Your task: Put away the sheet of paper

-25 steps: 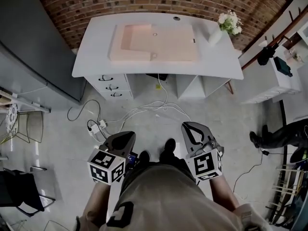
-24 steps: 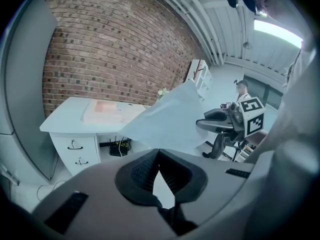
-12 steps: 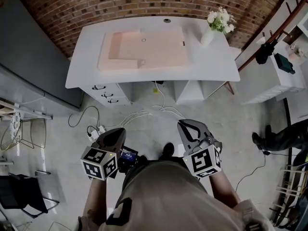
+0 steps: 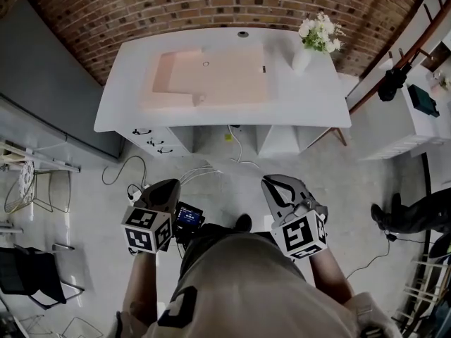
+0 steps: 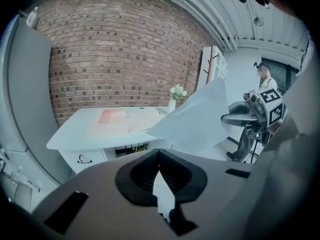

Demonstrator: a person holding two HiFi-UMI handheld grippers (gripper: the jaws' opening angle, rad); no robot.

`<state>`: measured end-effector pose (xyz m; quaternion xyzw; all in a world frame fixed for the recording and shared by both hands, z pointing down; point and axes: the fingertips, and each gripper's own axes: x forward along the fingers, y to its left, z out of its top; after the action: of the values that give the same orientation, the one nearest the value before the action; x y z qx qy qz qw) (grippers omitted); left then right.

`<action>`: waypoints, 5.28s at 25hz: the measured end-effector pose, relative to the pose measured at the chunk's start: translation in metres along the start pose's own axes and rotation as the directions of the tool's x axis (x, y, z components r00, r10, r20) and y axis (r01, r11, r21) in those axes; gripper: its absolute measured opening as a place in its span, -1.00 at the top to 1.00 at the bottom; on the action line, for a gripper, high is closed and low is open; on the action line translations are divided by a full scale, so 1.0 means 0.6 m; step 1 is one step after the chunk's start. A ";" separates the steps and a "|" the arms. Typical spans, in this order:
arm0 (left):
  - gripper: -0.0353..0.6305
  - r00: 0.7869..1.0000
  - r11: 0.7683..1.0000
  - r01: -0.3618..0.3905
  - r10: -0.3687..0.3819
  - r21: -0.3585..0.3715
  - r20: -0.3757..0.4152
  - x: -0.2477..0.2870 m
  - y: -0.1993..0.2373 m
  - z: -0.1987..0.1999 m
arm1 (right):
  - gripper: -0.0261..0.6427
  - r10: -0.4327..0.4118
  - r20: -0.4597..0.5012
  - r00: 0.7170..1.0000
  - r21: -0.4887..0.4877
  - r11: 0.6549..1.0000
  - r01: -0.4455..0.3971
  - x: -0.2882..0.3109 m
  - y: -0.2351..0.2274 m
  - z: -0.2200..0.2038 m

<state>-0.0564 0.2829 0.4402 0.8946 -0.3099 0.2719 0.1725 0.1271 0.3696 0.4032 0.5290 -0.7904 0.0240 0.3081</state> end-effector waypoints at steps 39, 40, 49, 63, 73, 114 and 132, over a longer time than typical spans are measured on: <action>0.85 0.996 0.996 0.082 -0.083 0.017 0.040 0.140 0.135 0.123 | 0.85 -0.092 -0.049 0.995 -0.007 0.996 0.092 0.146 -0.132 0.077; 0.85 0.995 0.996 0.089 -0.090 0.018 0.044 0.144 0.139 0.127 | 0.85 -0.105 -0.051 0.993 -0.016 0.994 0.105 0.151 -0.138 0.082; 0.85 0.991 0.992 0.122 -0.123 0.014 0.048 0.166 0.192 0.151 | 0.85 -0.188 -0.044 0.981 -0.039 0.982 0.187 0.203 -0.190 0.133; 0.85 0.988 0.989 0.144 -0.142 -0.024 0.064 0.200 0.290 0.170 | 0.85 -0.211 -0.078 0.974 -0.015 0.977 0.211 0.288 -0.230 0.177; 0.85 0.992 0.992 0.121 -0.119 -0.043 0.044 0.227 0.300 0.176 | 0.85 -0.158 -0.066 0.985 0.107 0.981 0.165 0.311 -0.287 0.178; 0.85 0.992 0.993 -0.114 0.112 -0.026 -0.059 0.325 0.239 0.290 | 0.85 0.093 0.041 0.995 0.814 0.574 -0.087 0.506 -0.522 -0.053; 0.85 0.999 0.999 -0.032 0.031 -0.039 -0.030 0.333 0.324 0.284 | 0.85 0.084 -0.112 0.990 0.799 0.600 0.040 0.547 -0.476 -0.057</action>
<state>0.0142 -0.0360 0.4512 0.8820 -0.3266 0.2815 0.1902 0.3036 -0.0128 0.5167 0.5980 -0.6793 0.4152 0.0926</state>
